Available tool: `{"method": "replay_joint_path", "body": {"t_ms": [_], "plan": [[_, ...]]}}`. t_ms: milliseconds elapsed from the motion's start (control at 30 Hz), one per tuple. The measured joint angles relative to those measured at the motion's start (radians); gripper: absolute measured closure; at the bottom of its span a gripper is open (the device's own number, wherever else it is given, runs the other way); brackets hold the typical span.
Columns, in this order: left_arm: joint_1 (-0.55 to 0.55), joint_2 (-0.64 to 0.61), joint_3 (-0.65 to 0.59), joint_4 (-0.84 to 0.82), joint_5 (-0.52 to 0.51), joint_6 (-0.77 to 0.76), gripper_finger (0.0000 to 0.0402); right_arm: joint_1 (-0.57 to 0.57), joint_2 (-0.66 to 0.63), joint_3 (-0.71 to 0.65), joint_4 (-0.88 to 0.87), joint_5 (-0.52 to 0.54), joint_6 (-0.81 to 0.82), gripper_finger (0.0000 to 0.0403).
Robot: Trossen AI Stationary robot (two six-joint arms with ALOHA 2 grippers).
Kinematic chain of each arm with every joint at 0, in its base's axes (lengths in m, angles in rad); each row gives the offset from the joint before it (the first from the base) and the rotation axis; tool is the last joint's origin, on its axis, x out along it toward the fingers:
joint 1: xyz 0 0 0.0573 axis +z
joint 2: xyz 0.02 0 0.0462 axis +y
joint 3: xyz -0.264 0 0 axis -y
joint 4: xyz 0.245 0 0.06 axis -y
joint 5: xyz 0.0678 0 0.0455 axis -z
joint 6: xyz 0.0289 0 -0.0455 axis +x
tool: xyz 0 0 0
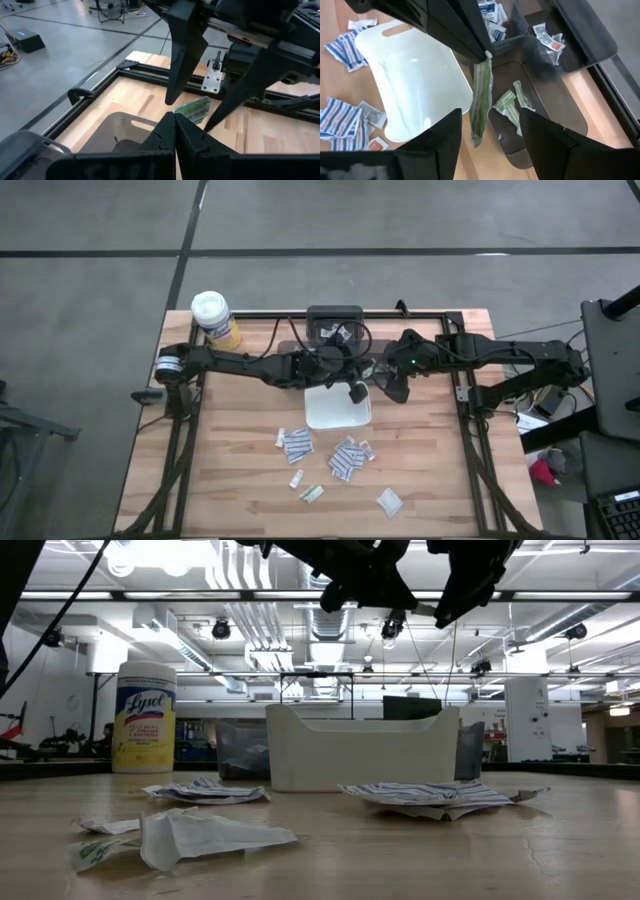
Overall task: Pick & Place First Aid Supplies
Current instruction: Put the green bandage into the bottom right black bin
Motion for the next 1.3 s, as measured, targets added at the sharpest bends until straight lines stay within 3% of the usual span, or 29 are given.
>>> {"method": "replay_joint_path", "body": {"t_ms": [533, 900, 1300], "plan": [[-0.005, 0.0, 0.0, -0.022, 0.006, -0.001, 0.0402, -0.005, 0.0, 0.0, 0.011, -0.005, -0.003, 0.0289], [-0.006, 0.0, 0.0, -0.022, 0.006, -0.003, 0.0402, -0.005, 0.0, 0.0, 0.011, -0.028, -0.005, 0.0386], [-0.005, 0.0, 0.0, -0.024, 0.006, -0.005, 0.0401, -0.004, 0.0, 0.0, 0.011, -0.056, -0.004, 0.0394]]}}
